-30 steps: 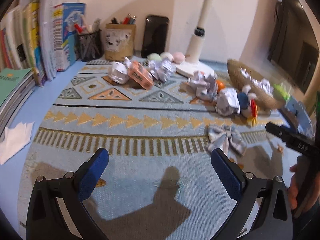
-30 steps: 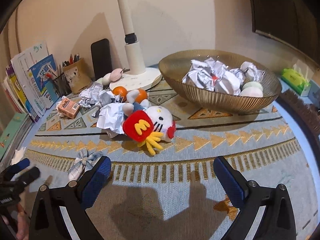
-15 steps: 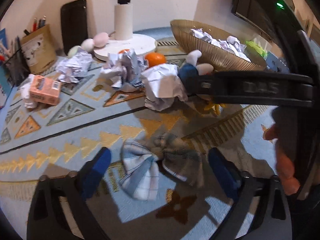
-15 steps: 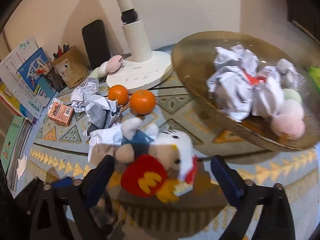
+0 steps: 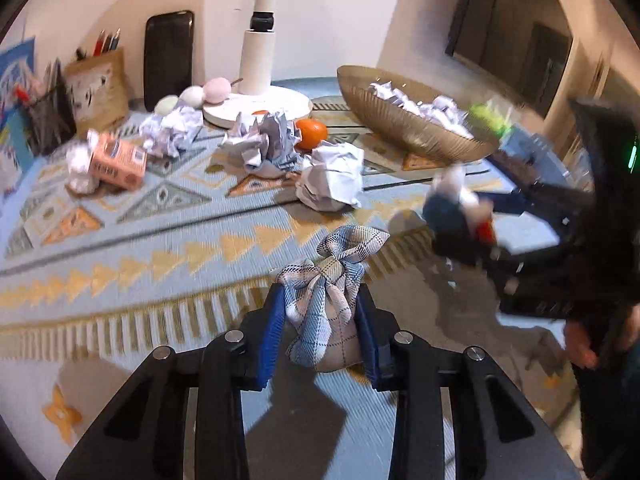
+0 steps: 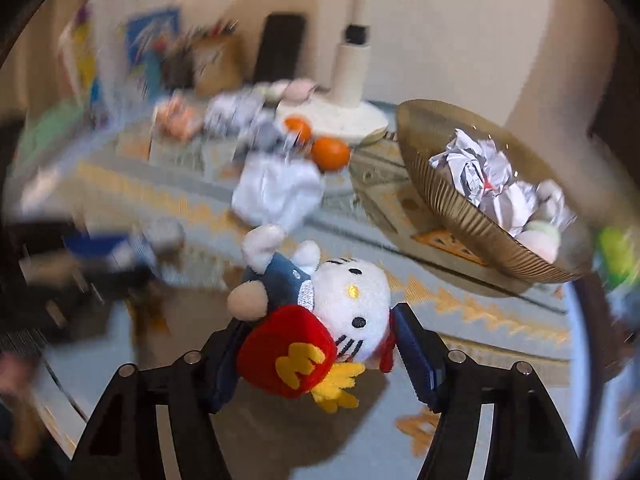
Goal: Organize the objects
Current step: 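Grasp the checked cloth bundle with the left tool while the right tool approaches the Hello Kitty plush, then grasp the Hello Kitty plush with the right tool while the left tool lifts the bundle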
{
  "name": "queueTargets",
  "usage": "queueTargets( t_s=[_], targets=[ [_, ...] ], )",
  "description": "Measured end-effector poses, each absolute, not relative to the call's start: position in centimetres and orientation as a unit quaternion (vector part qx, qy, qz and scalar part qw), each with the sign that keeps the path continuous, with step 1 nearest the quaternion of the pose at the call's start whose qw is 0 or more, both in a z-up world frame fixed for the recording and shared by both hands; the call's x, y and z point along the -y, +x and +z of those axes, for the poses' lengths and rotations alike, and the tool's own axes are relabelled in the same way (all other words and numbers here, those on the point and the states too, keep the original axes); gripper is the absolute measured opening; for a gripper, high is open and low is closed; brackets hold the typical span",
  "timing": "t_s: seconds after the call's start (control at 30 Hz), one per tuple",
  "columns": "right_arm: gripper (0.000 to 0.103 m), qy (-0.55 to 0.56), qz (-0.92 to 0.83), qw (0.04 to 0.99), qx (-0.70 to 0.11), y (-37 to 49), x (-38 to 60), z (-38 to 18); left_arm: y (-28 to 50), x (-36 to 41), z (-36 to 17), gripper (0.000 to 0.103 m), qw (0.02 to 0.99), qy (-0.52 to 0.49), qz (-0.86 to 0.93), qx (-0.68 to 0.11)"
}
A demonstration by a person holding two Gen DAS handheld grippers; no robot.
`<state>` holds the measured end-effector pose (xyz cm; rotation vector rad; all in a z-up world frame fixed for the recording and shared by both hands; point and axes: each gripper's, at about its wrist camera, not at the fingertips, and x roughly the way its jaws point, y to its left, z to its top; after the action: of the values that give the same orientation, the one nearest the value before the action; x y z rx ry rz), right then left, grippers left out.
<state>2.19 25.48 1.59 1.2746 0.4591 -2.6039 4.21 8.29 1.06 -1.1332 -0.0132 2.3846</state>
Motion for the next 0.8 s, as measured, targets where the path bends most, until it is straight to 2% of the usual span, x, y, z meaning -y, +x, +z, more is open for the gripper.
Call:
queueTargets(
  t_s=[0.1,0.17,0.23,0.27,0.3,0.4,0.6,0.73,0.8],
  targets=[
    [0.07,0.427,-0.875,0.081,-0.214,2.9,-25.3,1.0,4.5,-7.2,0.8,0.031,0.243,-0.417,0.875,0.028],
    [0.071,0.421,-0.879,0.075,-0.211,3.4,-25.9,1.3,4.5,-7.0,1.0,0.032,0.251,-0.402,0.88,0.035],
    [0.084,0.42,-0.886,0.071,-0.184,4.2,-27.1,1.9,4.3,-7.0,1.0,0.033,0.25,-0.398,0.882,0.036],
    [0.095,0.418,-0.889,0.065,-0.174,4.4,-27.6,2.2,4.4,-7.1,1.0,0.033,0.25,-0.398,0.882,0.033],
    [0.098,0.415,-0.894,0.057,-0.159,5.0,-28.3,2.4,4.5,-7.2,1.1,0.034,0.254,-0.393,0.883,0.03],
    [0.098,0.431,-0.897,0.065,-0.07,6.7,-30.2,2.7,4.7,-7.0,1.2,0.035,0.26,-0.386,0.885,0.031],
    [0.098,0.474,-0.859,0.138,0.137,6.6,-31.1,0.6,4.7,-6.5,1.3,0.035,0.263,-0.383,0.884,0.048],
    [0.098,0.469,-0.855,0.105,0.195,4.2,-31.3,0.3,4.9,-6.5,1.4,0.035,0.264,-0.379,0.886,0.047],
    [0.1,0.468,-0.846,0.121,0.225,2.5,-31.2,0.2,4.9,-6.4,1.4,0.035,0.263,-0.377,0.887,0.048]
  ],
)
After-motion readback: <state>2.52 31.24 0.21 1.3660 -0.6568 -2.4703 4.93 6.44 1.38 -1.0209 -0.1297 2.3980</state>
